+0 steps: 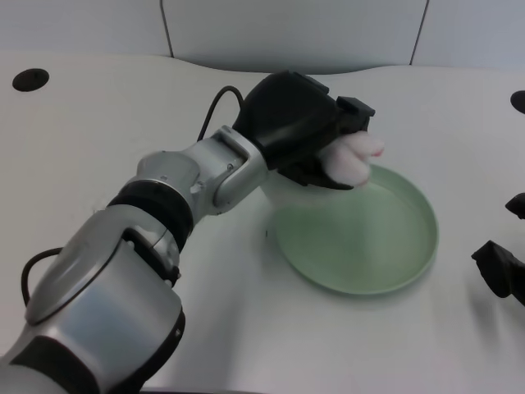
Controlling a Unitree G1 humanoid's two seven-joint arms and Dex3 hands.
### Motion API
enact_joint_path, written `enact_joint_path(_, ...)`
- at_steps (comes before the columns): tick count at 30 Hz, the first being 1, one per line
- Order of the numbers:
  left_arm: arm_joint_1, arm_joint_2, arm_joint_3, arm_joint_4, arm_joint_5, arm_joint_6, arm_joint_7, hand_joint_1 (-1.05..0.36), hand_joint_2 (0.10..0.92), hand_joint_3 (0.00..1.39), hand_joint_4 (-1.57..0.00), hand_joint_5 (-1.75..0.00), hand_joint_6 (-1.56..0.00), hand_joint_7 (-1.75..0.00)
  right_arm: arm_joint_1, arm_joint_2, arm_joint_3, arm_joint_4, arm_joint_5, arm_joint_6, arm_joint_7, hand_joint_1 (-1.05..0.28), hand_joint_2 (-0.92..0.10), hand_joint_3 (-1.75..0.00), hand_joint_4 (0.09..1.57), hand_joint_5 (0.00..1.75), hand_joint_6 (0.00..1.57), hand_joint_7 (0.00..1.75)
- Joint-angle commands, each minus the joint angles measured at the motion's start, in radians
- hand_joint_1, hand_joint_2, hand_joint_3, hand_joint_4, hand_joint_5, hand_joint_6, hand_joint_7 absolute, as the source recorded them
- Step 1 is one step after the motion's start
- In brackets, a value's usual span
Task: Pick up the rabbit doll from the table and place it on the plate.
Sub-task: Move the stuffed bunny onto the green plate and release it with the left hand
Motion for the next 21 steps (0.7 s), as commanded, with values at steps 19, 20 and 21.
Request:
enact_joint_path(19, 0.020, -0.022, 0.221, -0.005, -0.292, 0.025, -0.562, -1.05, 0.921, 0.87, 0.00, 0.00, 0.00, 0.00, 0.003, -0.014, 0.013, -0.003, 0.004, -0.002, 0.022, -0.67, -0.92, -0.21, 1.21, 1.75, 0.93, 1.75)
enact_joint_path(20, 0.022, -0.022, 0.246, -0.006, -0.323, 0.020, -0.605, -1.05, 0.921, 0.87, 0.00, 0.00, 0.00, 0.00, 0.003, -0.013, 0.015, -0.003, 0.002, -0.007, 0.022, -0.68, -0.92, -0.21, 1.21, 1.75, 0.92, 1.75)
enact_joint_path(21, 0.024, -0.022, 0.267, -0.008, -0.347, 0.015, -0.639, -1.05, 0.921, 0.86, 0.00, 0.00, 0.00, 0.00, 0.005, -0.012, 0.016, -0.005, 0.000, -0.014, 0.022, -0.68, -0.92, -0.22, 1.21, 1.75, 0.92, 1.75)
